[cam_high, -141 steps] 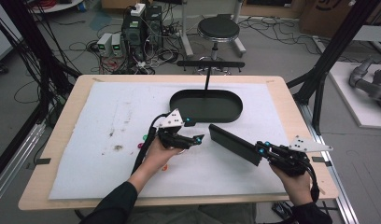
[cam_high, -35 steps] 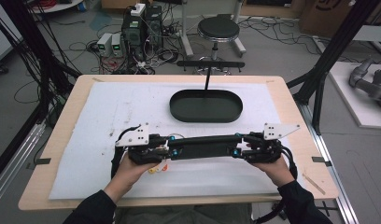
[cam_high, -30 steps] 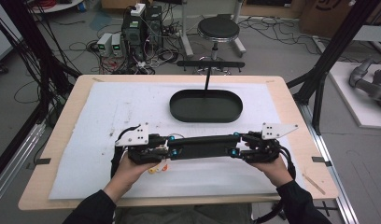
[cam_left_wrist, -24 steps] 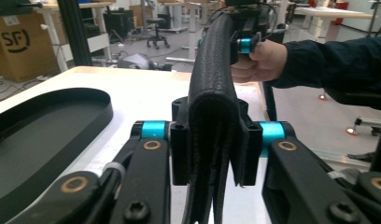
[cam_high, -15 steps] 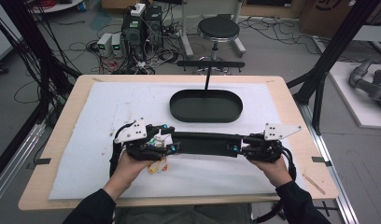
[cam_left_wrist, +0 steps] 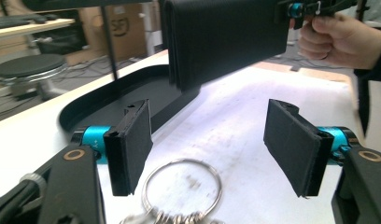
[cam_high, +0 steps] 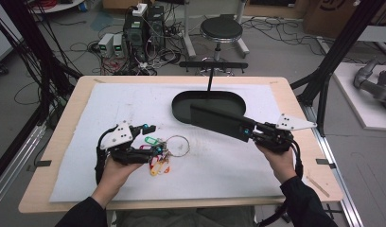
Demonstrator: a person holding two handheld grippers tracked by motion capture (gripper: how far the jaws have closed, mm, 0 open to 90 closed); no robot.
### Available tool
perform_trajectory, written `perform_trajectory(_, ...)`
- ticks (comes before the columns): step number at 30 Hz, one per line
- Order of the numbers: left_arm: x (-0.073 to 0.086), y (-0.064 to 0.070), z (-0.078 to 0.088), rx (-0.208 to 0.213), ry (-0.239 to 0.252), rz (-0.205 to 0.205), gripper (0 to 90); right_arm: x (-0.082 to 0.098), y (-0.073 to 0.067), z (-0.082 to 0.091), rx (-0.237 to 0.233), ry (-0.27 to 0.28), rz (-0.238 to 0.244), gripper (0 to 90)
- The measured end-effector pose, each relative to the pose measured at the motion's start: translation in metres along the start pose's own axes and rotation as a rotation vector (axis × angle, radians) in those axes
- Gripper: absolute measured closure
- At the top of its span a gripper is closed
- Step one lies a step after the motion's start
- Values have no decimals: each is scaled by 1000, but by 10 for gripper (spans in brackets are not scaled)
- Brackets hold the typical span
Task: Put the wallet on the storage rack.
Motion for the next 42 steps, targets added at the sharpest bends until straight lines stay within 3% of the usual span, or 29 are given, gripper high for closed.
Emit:
perform_trajectory(3, 3, 0, 10, -51, -1, -3, 313, -2, 7, -5, 37, 2, -3, 766)
perform_trajectory(6, 7, -1, 18, -76, -6, 2, 309, -3, 13, -12, 65, 1, -3, 766)
perform_trajectory(15, 13, -1, 31, -98, -2, 4, 301, -4, 29, -35, 86, -15, -2, 765)
perform_trajectory(21, 12, 0, 31, -124, -5, -31, 301, -2, 37, -54, 92, -21, -6, 766)
perform_trajectory(31, 15, 0, 34, -119, -4, -24, 301, 5, 51, -87, 81, -76, -5, 766)
perform_trajectory(36, 16, -1, 37, -125, -1, -16, 301, 13, 63, -95, 91, -58, -30, 766)
perform_trajectory(42, 18, -1, 36, -113, 0, -3, 302, 25, 73, -103, 112, -83, -39, 766)
Point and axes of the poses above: each handheld gripper's, and its own axes: z roughly backward along the jaws, x roughly out of its underside, y roughly to its right, the point moved 1 cm from there along -z, roughly forward along the jaws, and after that the axes turned 6 degrees about y, right-handed, at the moved point
